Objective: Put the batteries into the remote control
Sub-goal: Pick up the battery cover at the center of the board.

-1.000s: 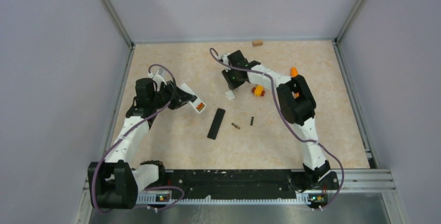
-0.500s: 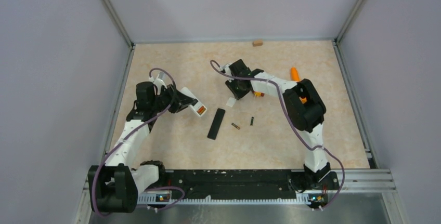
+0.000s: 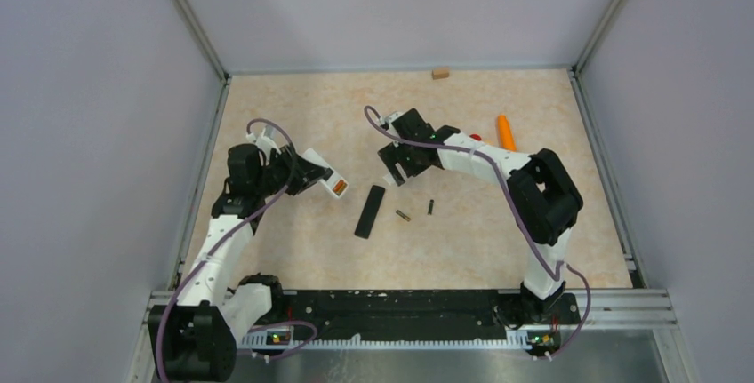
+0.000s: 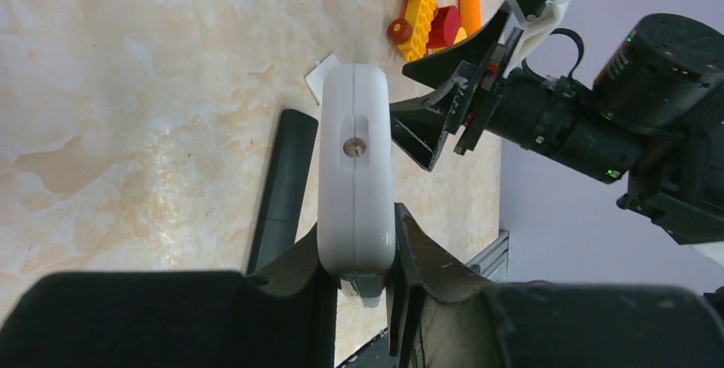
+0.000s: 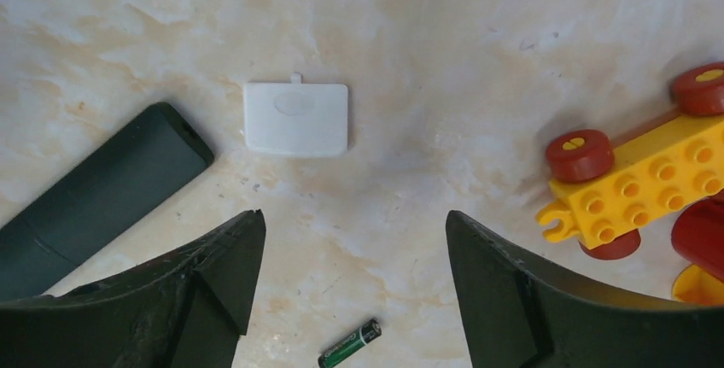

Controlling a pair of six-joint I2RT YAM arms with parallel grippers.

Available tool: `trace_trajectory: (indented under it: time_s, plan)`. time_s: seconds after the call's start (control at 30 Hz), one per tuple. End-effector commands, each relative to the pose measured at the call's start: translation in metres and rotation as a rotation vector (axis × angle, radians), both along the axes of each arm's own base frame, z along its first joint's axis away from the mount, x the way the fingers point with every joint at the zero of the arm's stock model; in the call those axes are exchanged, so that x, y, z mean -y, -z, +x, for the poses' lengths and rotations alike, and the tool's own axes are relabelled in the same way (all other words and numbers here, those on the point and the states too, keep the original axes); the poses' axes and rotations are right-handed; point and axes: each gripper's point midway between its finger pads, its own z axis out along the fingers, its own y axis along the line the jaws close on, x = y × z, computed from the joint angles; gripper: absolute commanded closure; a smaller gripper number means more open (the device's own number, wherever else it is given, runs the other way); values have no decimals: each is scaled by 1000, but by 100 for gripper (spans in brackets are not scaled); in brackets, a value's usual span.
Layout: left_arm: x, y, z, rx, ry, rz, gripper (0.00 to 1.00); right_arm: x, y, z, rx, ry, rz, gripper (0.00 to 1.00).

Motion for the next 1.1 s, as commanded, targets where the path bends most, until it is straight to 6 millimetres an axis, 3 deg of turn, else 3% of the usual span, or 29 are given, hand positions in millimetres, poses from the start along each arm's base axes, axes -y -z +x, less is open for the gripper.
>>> trace_trajectory:
  time_s: [0.0,0.27,0.5,1.07]
  plan:
    - [-6,-27,11,95,-22,38,100,-23,-34,2,72,28,43,16]
    - [-5,-23,16,83,-13,38,100,-37,-6,1,45,-21,-27,15]
    - [-4,-24,19,85,-8,29,100,-44,14,8,7,-16,-67,27]
    - [-3,-27,18,94,6,31,100,-39,33,10,-101,30,-97,32]
